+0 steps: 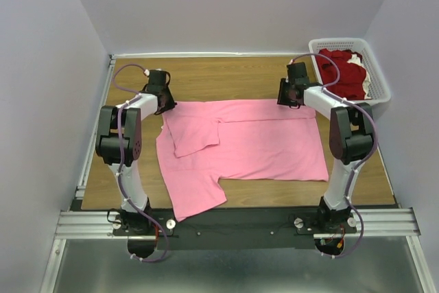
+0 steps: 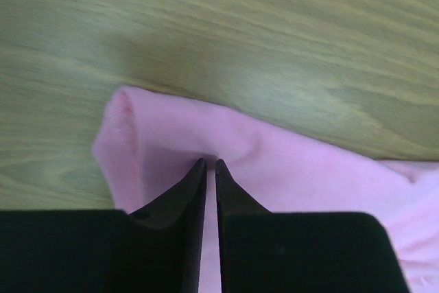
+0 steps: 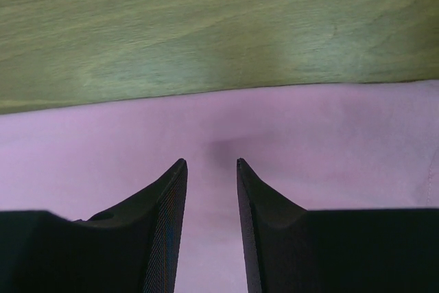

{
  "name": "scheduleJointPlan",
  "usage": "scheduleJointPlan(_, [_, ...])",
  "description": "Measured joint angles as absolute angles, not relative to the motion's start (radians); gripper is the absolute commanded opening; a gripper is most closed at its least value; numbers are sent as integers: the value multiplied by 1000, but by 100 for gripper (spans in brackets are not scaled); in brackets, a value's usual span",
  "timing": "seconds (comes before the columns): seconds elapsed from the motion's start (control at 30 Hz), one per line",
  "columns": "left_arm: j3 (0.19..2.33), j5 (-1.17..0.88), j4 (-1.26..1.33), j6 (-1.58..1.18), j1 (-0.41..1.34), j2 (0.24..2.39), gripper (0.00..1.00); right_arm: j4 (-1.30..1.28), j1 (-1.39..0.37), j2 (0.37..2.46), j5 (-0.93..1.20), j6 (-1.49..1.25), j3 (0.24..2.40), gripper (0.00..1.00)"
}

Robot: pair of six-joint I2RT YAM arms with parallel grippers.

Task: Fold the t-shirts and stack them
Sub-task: Fold the tshirt

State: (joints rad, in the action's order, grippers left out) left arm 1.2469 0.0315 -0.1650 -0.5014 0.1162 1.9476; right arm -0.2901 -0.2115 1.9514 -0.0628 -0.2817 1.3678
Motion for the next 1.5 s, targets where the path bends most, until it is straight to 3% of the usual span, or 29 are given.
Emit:
scheduleJointPlan(0.57, [1378,15,-190,-479,-14,2046,16,-269,-127,2112,-92,-345,1489,43])
scheduleJointPlan(0.8, [1588,10,-232,-480,-31,2180,16,-254,-125,2217,-93,-339,1638,43])
scheduleJointPlan(0.83, [1630,10,-237,-480,-31,2208,16,-252,-123,2235,-93,-339,1663,48])
scheduleJointPlan(0.9, [1688,9,-242,-479,-31,2248,22,-248,-119,2281,-92,-333,1729,51])
scheduleJointPlan(0.97, [1725,8,-250,-477,-31,2269,37,-244,-115,2315,-92,-324,1783,54])
scheduleJointPlan(1.1, [1736,12,-258,-470,-31,2256,55,-259,-110,2328,-86,-290,1827,64])
scheduleJointPlan(1.27, [1593,61,-278,-461,-24,2038,62,-279,-107,2232,-43,-270,1773,65])
scheduleJointPlan(1.5, [1276,128,-263,-438,19,1525,65,-281,-136,1800,13,-287,1425,65])
